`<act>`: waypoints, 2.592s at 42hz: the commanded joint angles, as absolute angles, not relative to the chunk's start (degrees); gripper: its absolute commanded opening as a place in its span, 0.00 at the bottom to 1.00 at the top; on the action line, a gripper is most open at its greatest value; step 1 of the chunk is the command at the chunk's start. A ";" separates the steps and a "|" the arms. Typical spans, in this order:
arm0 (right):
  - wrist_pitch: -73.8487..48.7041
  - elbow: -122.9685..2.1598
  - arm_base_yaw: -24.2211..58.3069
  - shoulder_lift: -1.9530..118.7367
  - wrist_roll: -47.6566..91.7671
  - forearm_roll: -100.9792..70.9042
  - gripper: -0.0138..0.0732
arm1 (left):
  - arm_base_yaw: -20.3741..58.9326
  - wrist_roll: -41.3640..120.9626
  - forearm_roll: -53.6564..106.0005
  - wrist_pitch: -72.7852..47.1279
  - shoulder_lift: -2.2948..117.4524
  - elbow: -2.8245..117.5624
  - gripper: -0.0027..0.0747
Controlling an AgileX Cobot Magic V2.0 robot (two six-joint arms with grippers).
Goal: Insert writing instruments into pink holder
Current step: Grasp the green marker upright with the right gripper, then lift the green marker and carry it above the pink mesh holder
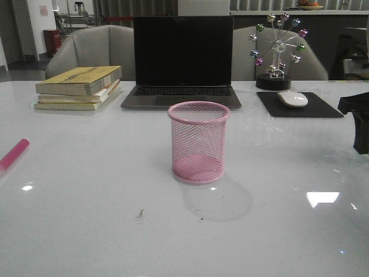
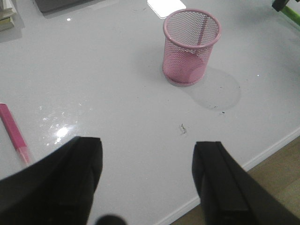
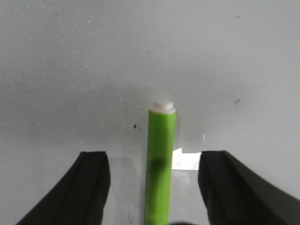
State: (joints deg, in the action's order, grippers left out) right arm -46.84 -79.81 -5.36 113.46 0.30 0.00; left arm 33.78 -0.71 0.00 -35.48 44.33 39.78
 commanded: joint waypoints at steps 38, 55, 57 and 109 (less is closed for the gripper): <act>-41.80 -81.60 -4.58 105.64 1.04 -0.57 0.32 | 34.10 -0.47 0.41 -31.06 44.39 41.54 0.65; 8.78 -47.55 7.47 67.19 0.99 -3.14 0.32 | 34.10 -0.47 0.41 -31.06 44.39 41.54 0.65; 15.16 -44.18 10.18 63.86 0.99 -3.14 0.32 | 34.10 -0.47 0.41 -31.06 44.39 41.54 0.65; 43.68 -49.83 31.58 98.13 0.36 -3.09 0.62 | 34.10 -0.47 0.41 -30.92 44.39 41.54 0.65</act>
State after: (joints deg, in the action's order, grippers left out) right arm 40.09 -47.81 31.57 100.58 0.00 -3.19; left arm 33.78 -0.71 0.00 -35.35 44.33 39.78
